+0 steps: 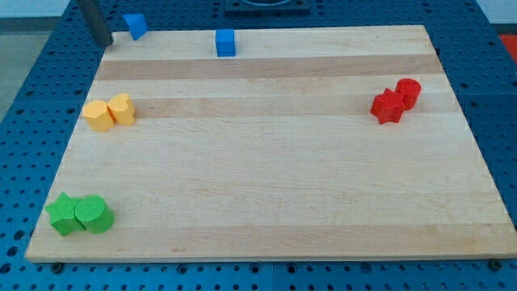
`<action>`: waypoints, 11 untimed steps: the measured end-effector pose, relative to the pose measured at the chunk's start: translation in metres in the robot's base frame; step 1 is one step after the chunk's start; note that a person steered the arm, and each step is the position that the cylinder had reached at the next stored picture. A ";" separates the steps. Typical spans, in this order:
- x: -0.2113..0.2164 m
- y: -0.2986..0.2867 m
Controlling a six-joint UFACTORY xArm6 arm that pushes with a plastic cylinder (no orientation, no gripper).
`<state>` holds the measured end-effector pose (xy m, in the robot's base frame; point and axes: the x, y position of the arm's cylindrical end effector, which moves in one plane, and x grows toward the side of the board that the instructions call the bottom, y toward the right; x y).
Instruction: Slide the blue triangle diagonal to the blue cube
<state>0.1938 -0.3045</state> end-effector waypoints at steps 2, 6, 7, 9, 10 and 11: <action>-0.003 0.018; 0.027 0.135; -0.002 0.121; 0.038 0.030; 0.100 0.000; 0.100 0.000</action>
